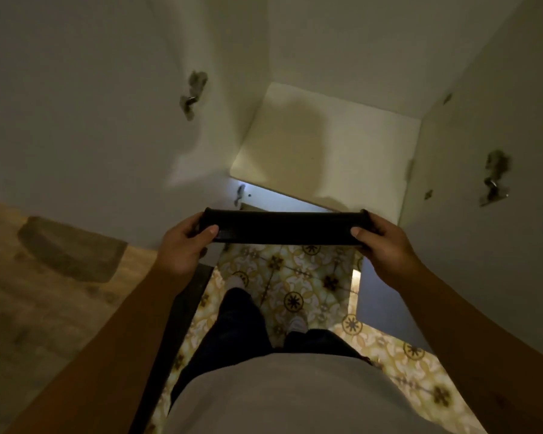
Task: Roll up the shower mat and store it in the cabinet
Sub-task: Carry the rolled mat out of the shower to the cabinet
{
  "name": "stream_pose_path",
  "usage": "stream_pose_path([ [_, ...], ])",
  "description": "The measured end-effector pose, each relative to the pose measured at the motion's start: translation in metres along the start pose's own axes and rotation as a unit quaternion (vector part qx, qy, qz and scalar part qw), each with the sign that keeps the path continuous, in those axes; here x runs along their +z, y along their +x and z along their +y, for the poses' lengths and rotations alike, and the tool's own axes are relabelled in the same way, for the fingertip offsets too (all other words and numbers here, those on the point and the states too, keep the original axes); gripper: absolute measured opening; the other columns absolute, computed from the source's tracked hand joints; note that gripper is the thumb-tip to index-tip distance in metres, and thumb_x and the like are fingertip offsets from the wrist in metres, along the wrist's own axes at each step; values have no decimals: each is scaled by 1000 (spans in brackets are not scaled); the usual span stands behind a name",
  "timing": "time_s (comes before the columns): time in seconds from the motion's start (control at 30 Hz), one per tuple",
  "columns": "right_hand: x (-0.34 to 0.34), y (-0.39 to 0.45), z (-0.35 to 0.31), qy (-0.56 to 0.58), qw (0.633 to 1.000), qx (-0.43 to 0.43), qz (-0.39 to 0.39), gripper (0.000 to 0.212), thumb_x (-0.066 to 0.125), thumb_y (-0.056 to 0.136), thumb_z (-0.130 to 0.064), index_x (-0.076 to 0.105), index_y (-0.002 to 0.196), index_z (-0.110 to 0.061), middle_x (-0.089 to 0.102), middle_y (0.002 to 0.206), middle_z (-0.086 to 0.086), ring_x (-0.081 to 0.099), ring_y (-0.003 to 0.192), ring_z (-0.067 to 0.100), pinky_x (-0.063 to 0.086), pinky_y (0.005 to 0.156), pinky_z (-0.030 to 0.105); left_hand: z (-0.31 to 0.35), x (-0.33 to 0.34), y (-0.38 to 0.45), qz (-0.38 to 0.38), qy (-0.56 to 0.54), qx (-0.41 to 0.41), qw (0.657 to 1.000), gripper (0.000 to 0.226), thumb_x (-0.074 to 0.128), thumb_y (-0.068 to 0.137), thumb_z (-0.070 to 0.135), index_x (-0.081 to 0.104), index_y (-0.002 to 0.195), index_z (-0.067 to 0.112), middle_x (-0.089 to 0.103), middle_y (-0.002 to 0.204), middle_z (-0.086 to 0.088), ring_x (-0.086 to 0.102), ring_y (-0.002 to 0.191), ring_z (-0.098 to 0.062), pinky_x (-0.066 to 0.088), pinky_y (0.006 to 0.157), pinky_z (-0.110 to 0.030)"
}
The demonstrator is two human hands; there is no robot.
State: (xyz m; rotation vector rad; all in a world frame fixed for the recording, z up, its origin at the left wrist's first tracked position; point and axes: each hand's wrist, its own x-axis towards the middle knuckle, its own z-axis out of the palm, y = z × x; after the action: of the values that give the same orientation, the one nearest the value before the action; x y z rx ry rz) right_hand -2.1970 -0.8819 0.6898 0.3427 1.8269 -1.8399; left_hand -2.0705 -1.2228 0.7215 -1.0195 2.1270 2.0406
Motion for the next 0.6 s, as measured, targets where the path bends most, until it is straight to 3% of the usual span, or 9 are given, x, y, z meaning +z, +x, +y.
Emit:
stream_pose_path([
  [0.13, -3, 15, 19, 35, 996, 28, 71, 51, 66, 87, -3, 53, 137, -8, 61, 126, 11, 59, 115, 28, 50, 91, 36, -2, 9, 64, -67, 16, -23, 997, 28, 66, 88, 22, 69, 106, 44, 72, 90, 16, 64, 78, -7, 45, 63, -27],
  [0.27, 7, 36, 47, 71, 988, 58, 123, 58, 68, 87, -4, 49, 141, -12, 58, 132, 14, 59, 117, 29, 52, 91, 36, -2, 17, 119, -116, 51, -47, 991, 31, 65, 90, 22, 65, 99, 52, 71, 92, 25, 66, 85, 5, 51, 66, -16],
  [0.43, 14, 76, 84, 103, 976, 99, 164, 45, 69, 84, -2, 65, 121, -27, 67, 117, 3, 64, 109, 25, 56, 75, 28, -39, 37, 182, -124, 46, -79, 988, 34, 62, 91, 13, 61, 119, 33, 72, 96, 17, 68, 85, 2, 52, 64, -14],
  [0.6, 5, 154, 157, 99, 973, 121, 169, 64, 67, 85, 3, 45, 144, -11, 57, 129, 14, 61, 110, 30, 55, 83, 38, -126, 63, 247, -108, 58, -102, 987, 35, 63, 90, 14, 63, 116, 38, 72, 99, 20, 67, 92, 0, 53, 70, -19],
])
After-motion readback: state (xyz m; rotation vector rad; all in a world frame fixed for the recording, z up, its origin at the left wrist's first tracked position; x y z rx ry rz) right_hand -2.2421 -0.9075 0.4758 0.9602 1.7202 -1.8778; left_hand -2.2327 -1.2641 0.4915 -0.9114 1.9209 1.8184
